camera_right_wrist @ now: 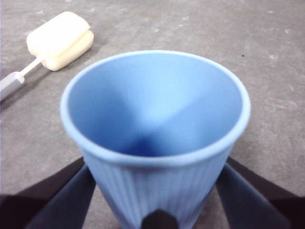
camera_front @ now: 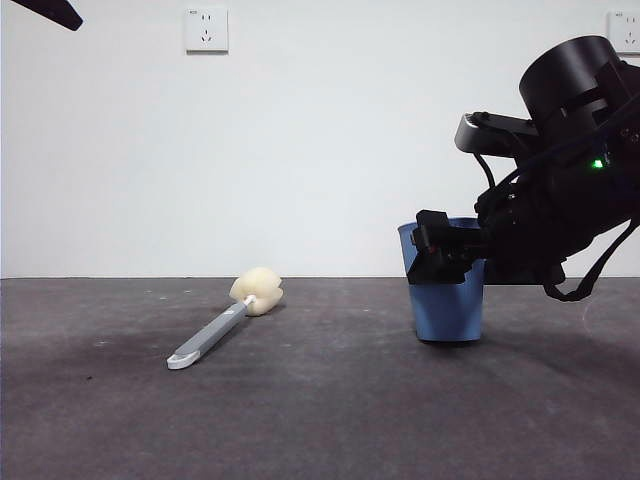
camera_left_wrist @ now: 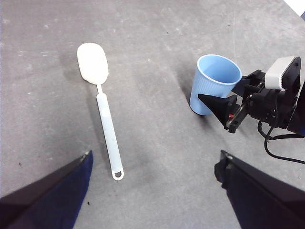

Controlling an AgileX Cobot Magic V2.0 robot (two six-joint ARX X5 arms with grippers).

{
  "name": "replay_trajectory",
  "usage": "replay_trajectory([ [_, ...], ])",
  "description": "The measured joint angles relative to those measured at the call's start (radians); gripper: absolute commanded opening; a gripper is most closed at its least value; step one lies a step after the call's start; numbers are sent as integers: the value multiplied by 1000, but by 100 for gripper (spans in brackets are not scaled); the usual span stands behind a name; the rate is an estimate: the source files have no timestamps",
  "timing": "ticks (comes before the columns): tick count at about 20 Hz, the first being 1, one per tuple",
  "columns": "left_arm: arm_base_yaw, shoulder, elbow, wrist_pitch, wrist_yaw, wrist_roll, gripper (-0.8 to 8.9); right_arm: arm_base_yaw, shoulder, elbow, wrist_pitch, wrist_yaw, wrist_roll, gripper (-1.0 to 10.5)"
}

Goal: Pick up the cup brush,pick up the cup,insert the brush into the cup,clean the cup,put the cup brush back,put the cup back to the fixed position on the table

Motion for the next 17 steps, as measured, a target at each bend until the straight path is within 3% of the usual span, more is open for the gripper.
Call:
replay_trajectory([
  [7,0,0,0,-6,0,8,440,5,-14,10,-84,0,5,513],
  [14,0,0,0,-23,-3,8,441,7,-150,-5,-206,0,4,513],
  [17,0,0,0,-26,-3,8,440,14,-264,-5,-362,0,4,513],
])
